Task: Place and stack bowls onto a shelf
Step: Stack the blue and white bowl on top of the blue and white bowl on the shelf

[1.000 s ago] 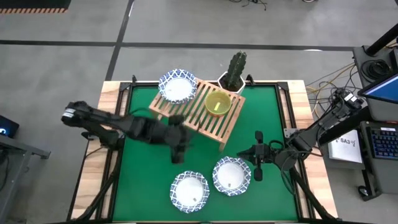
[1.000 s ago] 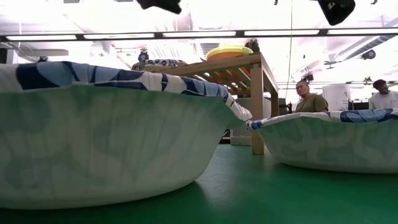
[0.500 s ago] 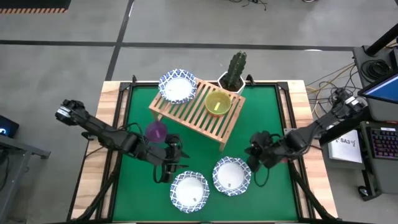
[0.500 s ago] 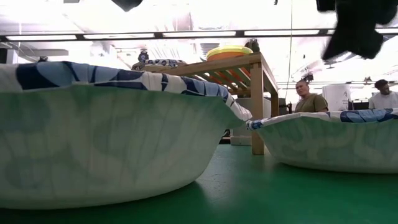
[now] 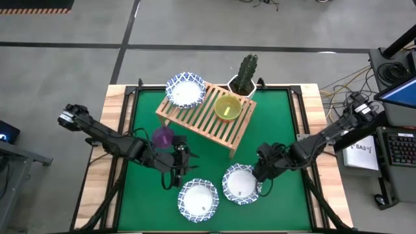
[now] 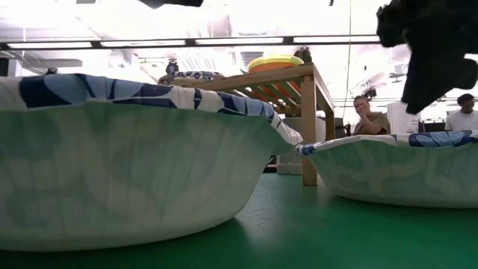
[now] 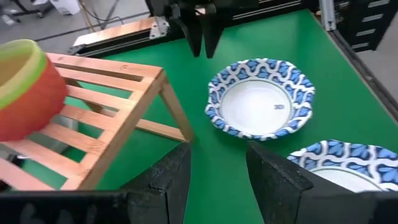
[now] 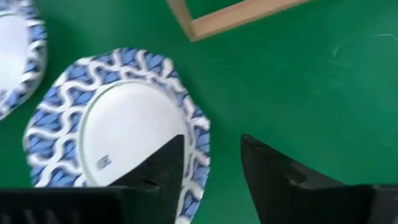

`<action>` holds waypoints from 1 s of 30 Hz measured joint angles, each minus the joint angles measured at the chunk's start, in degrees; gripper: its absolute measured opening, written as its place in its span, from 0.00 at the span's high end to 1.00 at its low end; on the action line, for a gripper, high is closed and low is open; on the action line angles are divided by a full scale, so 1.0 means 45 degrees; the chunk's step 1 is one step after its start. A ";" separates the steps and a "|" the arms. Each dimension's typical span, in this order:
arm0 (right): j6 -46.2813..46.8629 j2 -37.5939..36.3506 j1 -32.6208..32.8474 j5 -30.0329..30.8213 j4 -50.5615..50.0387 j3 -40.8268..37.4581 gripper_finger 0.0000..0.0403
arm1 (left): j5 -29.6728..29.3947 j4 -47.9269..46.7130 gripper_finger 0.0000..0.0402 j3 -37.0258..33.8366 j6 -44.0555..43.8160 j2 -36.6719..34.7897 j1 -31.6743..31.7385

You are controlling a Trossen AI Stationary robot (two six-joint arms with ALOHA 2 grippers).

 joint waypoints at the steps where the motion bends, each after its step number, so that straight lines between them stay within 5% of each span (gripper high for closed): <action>1: 0.0043 0.0126 -0.0111 0.0000 0.0005 0.0000 0.61 | -0.0121 0.0000 0.66 0.0000 0.0049 0.0002 0.0000; 7: 0.0042 0.0952 -0.0584 -0.0121 0.0078 -0.0005 0.54 | -0.0242 -0.0010 0.66 0.0000 0.0079 0.0002 -0.0004; 21: -0.0845 0.3198 -0.0621 -0.1510 0.1759 -0.0010 0.55 | -0.1074 -0.0023 0.66 0.0000 0.0258 0.0012 -0.0005; 30: -0.1063 0.3081 -0.0704 -0.2197 0.1763 0.0000 0.95 | -0.1832 -0.0056 0.66 0.0000 0.0600 -0.0002 -0.0014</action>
